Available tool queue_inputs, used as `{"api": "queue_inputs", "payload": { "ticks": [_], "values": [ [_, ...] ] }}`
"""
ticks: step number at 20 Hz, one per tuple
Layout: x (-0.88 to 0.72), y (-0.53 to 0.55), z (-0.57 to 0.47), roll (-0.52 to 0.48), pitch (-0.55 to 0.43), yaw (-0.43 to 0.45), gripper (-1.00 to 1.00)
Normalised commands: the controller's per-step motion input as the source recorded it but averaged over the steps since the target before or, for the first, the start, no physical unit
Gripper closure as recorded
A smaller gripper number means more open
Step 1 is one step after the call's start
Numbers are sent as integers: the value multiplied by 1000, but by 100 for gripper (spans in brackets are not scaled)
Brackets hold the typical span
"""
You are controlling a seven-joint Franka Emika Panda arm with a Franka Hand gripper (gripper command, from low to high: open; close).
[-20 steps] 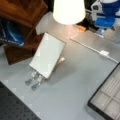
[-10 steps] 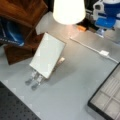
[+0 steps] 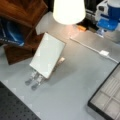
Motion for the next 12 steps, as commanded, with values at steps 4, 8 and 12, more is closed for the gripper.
{"api": "queue_inputs", "payload": {
  "ticks": [4,8,12],
  "values": [
    [-304,-301,-204,-110,-139,93,100],
    [-353,-256,-241,-86,-156,76,100],
    [-321,-182,-277,-64,-194,48,100]
  ]
}}
